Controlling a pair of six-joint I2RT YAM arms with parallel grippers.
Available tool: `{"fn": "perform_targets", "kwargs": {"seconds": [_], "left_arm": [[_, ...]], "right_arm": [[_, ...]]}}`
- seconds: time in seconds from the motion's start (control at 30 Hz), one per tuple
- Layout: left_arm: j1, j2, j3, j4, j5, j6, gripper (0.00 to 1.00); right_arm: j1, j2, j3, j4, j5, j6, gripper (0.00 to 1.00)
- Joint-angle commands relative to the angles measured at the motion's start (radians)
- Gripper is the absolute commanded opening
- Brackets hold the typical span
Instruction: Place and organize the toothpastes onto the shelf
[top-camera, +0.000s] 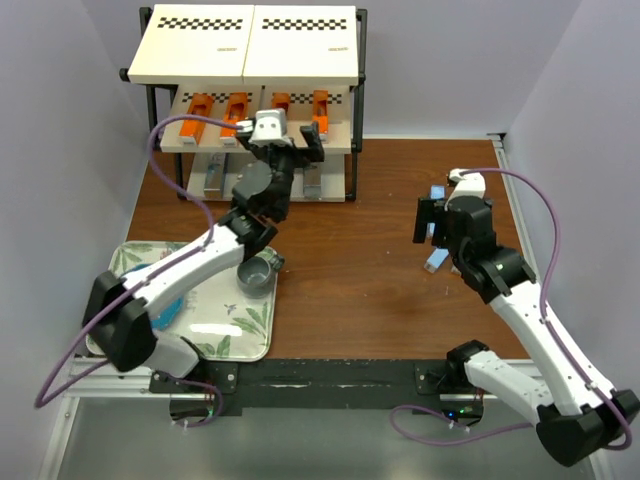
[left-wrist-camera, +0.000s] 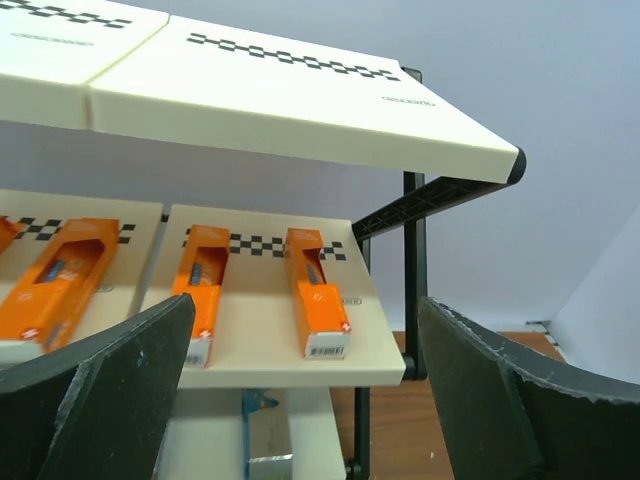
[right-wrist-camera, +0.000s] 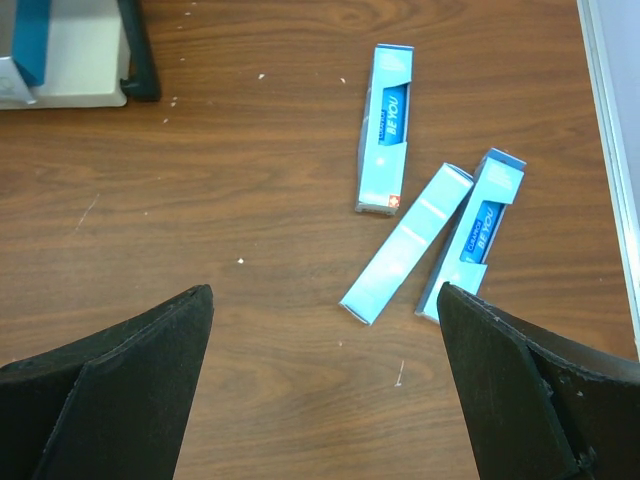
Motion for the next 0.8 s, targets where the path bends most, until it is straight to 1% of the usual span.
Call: {"fn": "perform_targets", "kwargs": {"seconds": [0.0, 0.03, 0.07, 0.13, 0.17, 0.23, 0.27, 0.33, 0.37, 0.43, 0.5, 0.57, 0.67, 0.7, 0.73, 0.77], "left_arm": [[0.002, -0.176, -0.057, -0.177, 0.045, 0.011, 1.0], [0.002, -0.203, -0.07, -0.224, 0.048, 0.025, 1.0], [0.002, -0.258, -0.099, -0.244, 0.059, 0.031, 1.0], [0.002, -0.312, -0.133, -0.296, 0.059, 0.043, 1.0], [0.002, -0.364, -0.165, -0.315, 0.061, 0.043, 1.0], [0.002, -0.413, -0.2, -0.365, 0.061, 0.043, 1.0], [0.002, -0.461, -0.235, -0.381, 0.073, 0.042, 1.0], [0.004, -0.504, -0.274, -0.422, 0.081, 0.031, 1.0], [0.002, -0.545, -0.31, -0.431, 0.099, 0.025, 1.0], [0.004, -0.594, -0.356, -0.467, 0.117, 0.004, 1.0], [0.004, -0.618, -0.383, -0.487, 0.134, -0.012, 1.0], [0.002, -0.644, -0.412, -0.517, 0.142, -0.045, 1.0], [0.004, -0.656, -0.424, -0.565, 0.153, -0.088, 1.0], [0.004, -0.658, -0.426, -0.579, 0.153, -0.102, 1.0], [0.004, -0.658, -0.423, -0.599, 0.153, -0.125, 1.0], [0.004, -0.656, -0.421, -0.614, 0.148, -0.137, 1.0]], "right_arm": [[-0.009, 0.091, 0.105, -0.049, 0.058, 0.071, 0.99], [-0.014, 0.109, 0.127, -0.049, 0.063, 0.076, 0.99], [-0.023, 0.154, 0.138, -0.049, 0.064, 0.09, 0.99], [-0.038, 0.203, 0.173, -0.049, 0.05, 0.104, 0.99], [-0.063, 0.247, 0.184, -0.048, 0.041, 0.117, 0.98], [-0.095, 0.297, 0.21, -0.026, 0.014, 0.13, 0.99], [-0.135, 0.317, 0.218, -0.017, -0.018, 0.142, 0.98], [-0.178, 0.387, 0.236, 0.018, -0.051, 0.151, 0.98], [-0.22, 0.416, 0.246, 0.027, -0.077, 0.162, 0.97], [-0.257, 0.496, 0.279, 0.047, -0.098, 0.165, 0.93], [-0.297, 0.547, 0.304, 0.067, -0.098, 0.144, 0.9], [-0.331, 0.642, 0.351, 0.07, -0.109, 0.119, 0.89], [-0.385, 0.784, 0.42, 0.07, -0.157, 0.111, 0.83], [-0.394, 0.817, 0.439, 0.073, -0.17, 0.11, 0.8], [-0.399, 0.887, 0.477, 0.069, -0.196, 0.108, 0.79], [-0.403, 0.915, 0.497, 0.063, -0.203, 0.105, 0.78]]}}
